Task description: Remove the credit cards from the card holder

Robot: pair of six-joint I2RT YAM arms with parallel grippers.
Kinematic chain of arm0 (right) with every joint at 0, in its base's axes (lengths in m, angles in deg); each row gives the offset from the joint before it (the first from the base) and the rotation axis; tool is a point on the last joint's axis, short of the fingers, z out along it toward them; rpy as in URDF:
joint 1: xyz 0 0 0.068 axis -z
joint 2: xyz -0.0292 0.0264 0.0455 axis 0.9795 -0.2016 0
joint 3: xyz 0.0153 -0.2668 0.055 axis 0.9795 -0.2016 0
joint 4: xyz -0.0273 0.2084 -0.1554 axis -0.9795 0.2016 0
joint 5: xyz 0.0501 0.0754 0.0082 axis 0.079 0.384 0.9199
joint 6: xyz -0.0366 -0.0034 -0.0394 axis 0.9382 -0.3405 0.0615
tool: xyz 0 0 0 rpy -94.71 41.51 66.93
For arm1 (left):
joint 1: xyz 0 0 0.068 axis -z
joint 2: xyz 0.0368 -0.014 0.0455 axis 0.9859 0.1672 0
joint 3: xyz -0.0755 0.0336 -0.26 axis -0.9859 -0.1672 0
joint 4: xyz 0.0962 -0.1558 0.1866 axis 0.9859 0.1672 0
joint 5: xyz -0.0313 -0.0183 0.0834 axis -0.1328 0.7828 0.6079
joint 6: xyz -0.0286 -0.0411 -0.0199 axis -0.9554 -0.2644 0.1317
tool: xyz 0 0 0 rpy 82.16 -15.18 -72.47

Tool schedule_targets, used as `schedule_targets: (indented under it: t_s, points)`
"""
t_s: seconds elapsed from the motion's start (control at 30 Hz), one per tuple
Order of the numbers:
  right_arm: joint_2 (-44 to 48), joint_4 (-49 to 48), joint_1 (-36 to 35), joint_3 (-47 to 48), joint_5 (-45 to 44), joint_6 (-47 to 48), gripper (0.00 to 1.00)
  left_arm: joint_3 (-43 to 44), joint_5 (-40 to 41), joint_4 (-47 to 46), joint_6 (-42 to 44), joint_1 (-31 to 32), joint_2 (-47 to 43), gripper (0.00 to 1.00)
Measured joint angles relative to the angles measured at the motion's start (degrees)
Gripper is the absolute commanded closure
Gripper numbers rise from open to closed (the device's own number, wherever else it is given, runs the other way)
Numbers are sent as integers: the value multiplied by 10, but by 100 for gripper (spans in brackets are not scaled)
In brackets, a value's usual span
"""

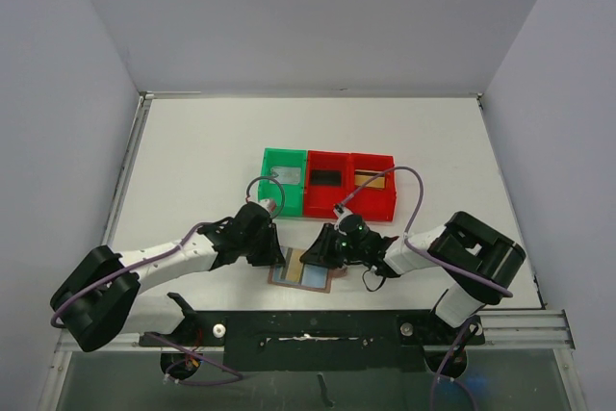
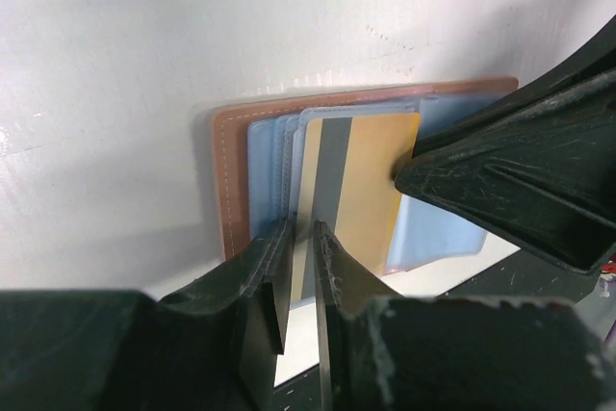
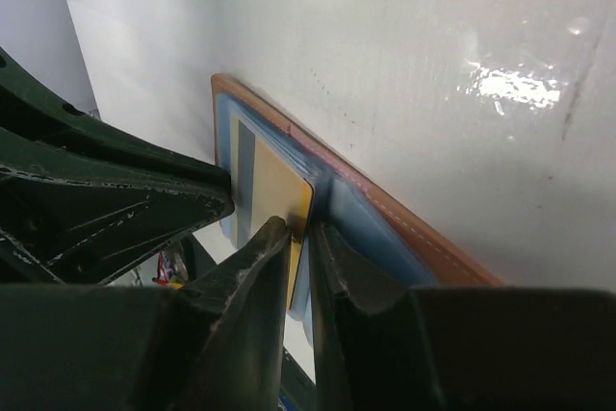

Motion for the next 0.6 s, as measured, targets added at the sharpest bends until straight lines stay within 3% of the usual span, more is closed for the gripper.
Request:
schedule_targets:
  t_s: [0.07, 0.13, 0.37, 0.5, 0.6]
  points:
    - [0, -4, 0, -3, 5, -3, 70, 0, 5, 2, 0, 0, -2, 85]
    - [0, -12, 0, -4, 13, -7, 70, 0, 10, 4, 0, 0, -5, 85]
    - [0, -36, 0, -24, 19, -18, 92, 0, 21, 10, 0, 0, -9, 85]
    - [0, -42, 0, -29, 23, -23, 100, 0, 22, 11, -1, 0, -9, 85]
    - [0, -44, 0, -29, 23, -24, 100, 0, 22, 12, -1, 0, -9, 85]
